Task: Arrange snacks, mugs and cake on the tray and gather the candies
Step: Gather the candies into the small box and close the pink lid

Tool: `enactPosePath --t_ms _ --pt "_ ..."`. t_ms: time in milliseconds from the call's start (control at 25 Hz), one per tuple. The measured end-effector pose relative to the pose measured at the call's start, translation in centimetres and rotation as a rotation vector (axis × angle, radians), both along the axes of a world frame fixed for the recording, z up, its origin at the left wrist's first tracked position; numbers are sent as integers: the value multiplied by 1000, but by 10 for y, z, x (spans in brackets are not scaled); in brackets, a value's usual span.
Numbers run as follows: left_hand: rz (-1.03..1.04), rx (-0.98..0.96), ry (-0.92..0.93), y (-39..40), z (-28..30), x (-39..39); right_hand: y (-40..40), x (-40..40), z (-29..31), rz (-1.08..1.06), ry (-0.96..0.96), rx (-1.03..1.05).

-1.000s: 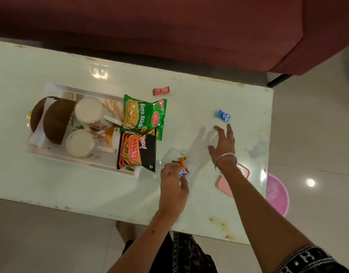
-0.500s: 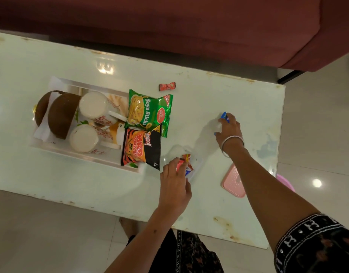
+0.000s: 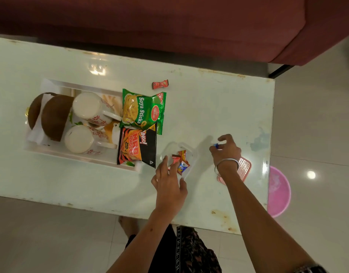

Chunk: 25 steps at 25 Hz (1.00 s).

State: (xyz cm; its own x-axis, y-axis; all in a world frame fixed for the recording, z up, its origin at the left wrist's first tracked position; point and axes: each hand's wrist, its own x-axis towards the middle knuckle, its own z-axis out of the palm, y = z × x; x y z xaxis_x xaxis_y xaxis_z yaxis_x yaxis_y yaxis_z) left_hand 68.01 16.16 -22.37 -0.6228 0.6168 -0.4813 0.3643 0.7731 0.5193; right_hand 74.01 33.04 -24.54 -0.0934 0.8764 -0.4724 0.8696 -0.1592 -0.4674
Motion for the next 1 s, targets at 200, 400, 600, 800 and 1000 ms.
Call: enactPosePath --t_ms 200,400,600,800,1000 --pt "73 33 -10 -3 3 4 -39 -1 28 -77 341 -202" --pt "67 44 -9 -6 5 7 -72 -19 30 74 254 -298" --pt "48 47 -21 -14 3 4 -67 -31 29 78 189 -300" --pt "45 80 14 -12 6 2 -47 -36 30 112 147 -169" --pt "-80 -5 69 -4 9 8 -22 -58 22 158 228 11"
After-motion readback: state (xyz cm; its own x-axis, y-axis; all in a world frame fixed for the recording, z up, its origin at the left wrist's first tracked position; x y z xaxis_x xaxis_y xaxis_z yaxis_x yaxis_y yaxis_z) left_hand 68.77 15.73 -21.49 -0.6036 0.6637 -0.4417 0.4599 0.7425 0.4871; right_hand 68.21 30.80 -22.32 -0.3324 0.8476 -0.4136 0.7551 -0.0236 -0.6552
